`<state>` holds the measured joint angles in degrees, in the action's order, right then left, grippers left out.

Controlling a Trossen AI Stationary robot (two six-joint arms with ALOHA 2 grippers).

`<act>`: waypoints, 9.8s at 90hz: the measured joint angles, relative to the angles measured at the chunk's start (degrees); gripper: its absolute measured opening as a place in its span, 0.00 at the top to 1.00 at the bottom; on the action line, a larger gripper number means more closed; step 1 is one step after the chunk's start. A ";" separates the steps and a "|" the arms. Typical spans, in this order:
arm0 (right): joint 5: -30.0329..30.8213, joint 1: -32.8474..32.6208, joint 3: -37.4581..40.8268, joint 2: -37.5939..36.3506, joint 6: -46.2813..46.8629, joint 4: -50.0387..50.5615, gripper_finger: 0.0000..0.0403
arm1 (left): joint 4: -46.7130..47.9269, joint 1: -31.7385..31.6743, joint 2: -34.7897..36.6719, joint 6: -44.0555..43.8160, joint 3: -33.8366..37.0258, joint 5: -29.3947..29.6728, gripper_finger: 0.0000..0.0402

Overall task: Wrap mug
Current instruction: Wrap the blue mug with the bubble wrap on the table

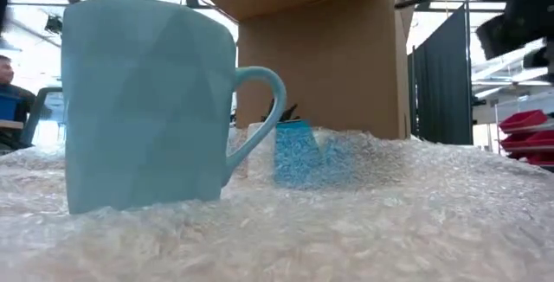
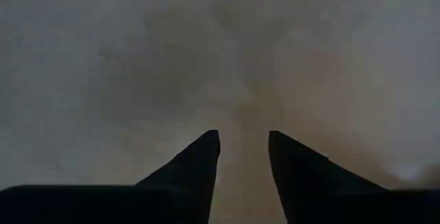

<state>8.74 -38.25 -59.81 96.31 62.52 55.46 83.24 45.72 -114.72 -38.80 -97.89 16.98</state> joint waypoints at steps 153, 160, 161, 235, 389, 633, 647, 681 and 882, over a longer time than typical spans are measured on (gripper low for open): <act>16.69 2.79 42.86 -18.36 7.98 -74.96 0.70 | -24.96 1.85 12.49 -6.85 21.80 -5.75 0.79; 16.81 2.79 42.67 -16.84 5.59 -79.32 0.72 | -25.05 1.88 13.78 -6.85 21.80 -3.93 0.79; 16.89 2.79 42.59 -16.72 5.35 -79.62 0.72 | -25.04 1.88 13.99 -6.83 21.80 -3.64 0.79; 25.22 2.85 22.97 -15.76 -22.18 -80.25 1.00 | -35.26 -4.82 17.29 5.37 19.02 25.61 0.77; 23.09 3.55 5.22 3.91 -47.78 -86.20 0.74 | -65.20 -14.98 17.29 34.02 19.02 7.78 0.49; 63.46 -21.86 -9.62 10.54 -23.57 -72.00 0.62 | -42.50 -19.11 17.66 6.57 19.05 27.93 1.00; 62.29 -20.05 -9.62 10.54 -27.39 -75.15 0.62 | -42.55 -19.11 17.66 6.42 19.06 28.06 1.00; 61.65 -19.54 -9.62 10.54 -30.37 -77.64 0.62 | -39.67 -20.18 17.66 3.96 19.06 28.85 1.00; 23.08 -11.43 -9.60 -9.03 14.95 -34.69 0.63 | -49.18 -19.35 17.62 8.45 19.38 27.90 1.00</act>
<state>31.82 -49.68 -69.41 87.29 77.48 20.77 34.07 26.37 -97.10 -30.35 -78.51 44.88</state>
